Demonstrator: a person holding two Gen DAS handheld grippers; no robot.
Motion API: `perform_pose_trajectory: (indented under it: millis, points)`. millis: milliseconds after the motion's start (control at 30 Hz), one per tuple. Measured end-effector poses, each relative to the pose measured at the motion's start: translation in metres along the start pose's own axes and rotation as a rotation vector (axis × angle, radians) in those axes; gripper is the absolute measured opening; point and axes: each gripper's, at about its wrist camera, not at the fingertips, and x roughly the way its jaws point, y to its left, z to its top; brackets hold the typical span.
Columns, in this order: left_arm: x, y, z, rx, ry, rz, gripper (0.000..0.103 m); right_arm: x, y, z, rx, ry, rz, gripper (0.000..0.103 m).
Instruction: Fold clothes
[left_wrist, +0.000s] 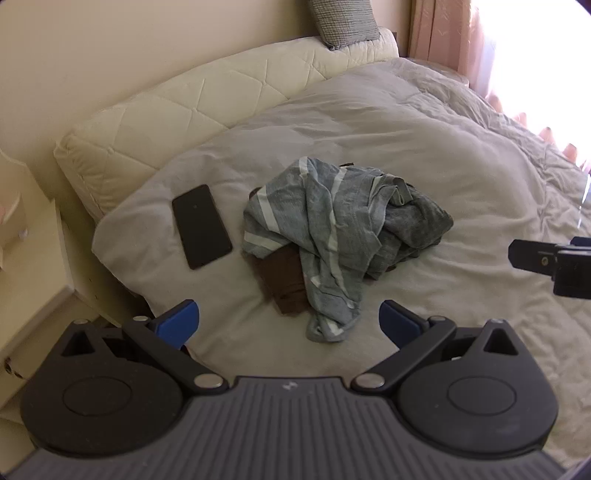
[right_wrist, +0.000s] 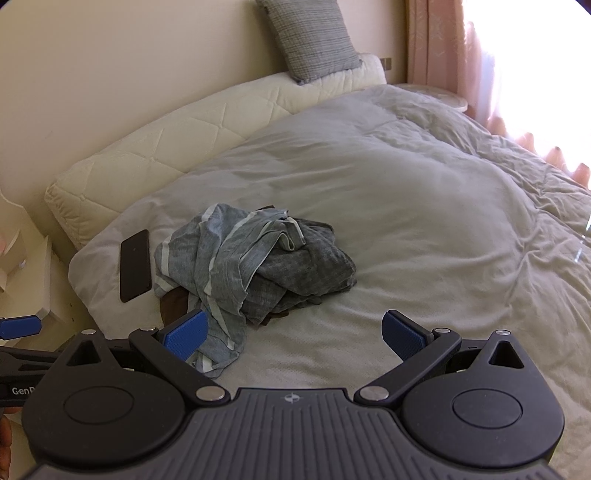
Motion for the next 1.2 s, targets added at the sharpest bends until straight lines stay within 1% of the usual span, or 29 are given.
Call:
perform_pose_trajectory:
  millis: [67, 100, 200, 400, 667, 767, 900, 1200]
  points:
    - [-0.001, 0.0, -0.002, -0.026, 0.007, -0.008, 0.102, -0.001, -0.003, 0.0, -0.007, -0.001, 0.006, 0.103]
    - [-0.001, -0.001, -0.003, -0.025, 0.012, 0.001, 0.102, -0.001, -0.004, 0.0, -0.009, -0.002, 0.01, 0.103]
    - [-0.002, -0.007, -0.006, -0.004, 0.02, 0.018, 0.102, -0.002, -0.008, 0.0, -0.011, -0.004, 0.02, 0.103]
    - [-0.002, -0.013, -0.009, 0.003, 0.037, 0.024, 0.102, -0.002, -0.014, -0.001, -0.011, -0.003, 0.031, 0.103]
    - [0.012, -0.015, -0.003, 0.043, 0.05, 0.023, 0.102, 0.007, -0.018, 0.003, 0.005, 0.003, 0.015, 0.103]
    - [0.024, -0.012, 0.004, 0.06, 0.056, 0.003, 0.102, 0.015, -0.019, 0.007, 0.016, 0.003, 0.0, 0.103]
    - [0.051, -0.001, 0.02, 0.107, 0.055, -0.028, 0.102, 0.031, -0.016, 0.015, 0.033, 0.007, -0.026, 0.103]
    - [0.113, 0.023, 0.056, 0.216, 0.052, -0.099, 0.102, 0.081, 0.005, 0.041, 0.076, 0.026, -0.118, 0.103]
